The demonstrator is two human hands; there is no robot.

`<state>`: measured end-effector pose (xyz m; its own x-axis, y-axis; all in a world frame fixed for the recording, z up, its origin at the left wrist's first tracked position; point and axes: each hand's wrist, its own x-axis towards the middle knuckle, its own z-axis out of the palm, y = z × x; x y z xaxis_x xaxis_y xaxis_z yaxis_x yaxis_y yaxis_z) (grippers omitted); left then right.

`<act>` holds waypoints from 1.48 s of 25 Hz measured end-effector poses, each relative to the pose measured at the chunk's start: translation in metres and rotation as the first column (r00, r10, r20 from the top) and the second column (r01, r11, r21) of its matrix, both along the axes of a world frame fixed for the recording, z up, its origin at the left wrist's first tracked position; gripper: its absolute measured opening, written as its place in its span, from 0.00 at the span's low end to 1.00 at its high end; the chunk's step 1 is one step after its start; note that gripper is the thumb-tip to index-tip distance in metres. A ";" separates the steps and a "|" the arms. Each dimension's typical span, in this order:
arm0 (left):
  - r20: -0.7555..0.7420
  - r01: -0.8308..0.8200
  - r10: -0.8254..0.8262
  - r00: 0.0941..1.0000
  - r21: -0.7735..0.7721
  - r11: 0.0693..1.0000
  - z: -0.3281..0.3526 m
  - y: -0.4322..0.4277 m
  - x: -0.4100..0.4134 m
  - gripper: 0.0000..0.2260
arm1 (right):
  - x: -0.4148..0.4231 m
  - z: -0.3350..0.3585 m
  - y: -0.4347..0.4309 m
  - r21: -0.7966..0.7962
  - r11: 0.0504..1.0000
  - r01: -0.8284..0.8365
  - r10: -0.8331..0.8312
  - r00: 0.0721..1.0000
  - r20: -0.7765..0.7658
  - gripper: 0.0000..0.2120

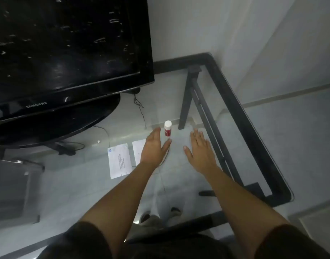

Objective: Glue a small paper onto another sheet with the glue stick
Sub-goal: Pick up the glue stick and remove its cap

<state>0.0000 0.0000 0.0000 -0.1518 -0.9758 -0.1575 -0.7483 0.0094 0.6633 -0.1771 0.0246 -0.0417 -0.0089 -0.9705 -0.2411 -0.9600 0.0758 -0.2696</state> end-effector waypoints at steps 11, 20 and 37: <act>-0.190 -0.061 0.055 0.980 -0.026 0.998 0.008 -0.030 -0.020 0.07 | -0.006 -0.010 0.003 -0.073 0.997 -0.015 0.011 0.998 -0.057 0.32; -0.292 -0.098 0.133 0.947 0.130 0.987 0.009 -0.016 -0.008 0.06 | -0.009 -0.009 -0.002 -0.073 0.997 -0.012 0.012 1.000 -0.001 0.31; -0.280 0.087 -0.039 0.959 0.161 0.983 0.018 -0.008 0.000 0.06 | -0.014 0.067 -0.056 0.096 0.993 0.075 -0.121 0.537 0.835 0.11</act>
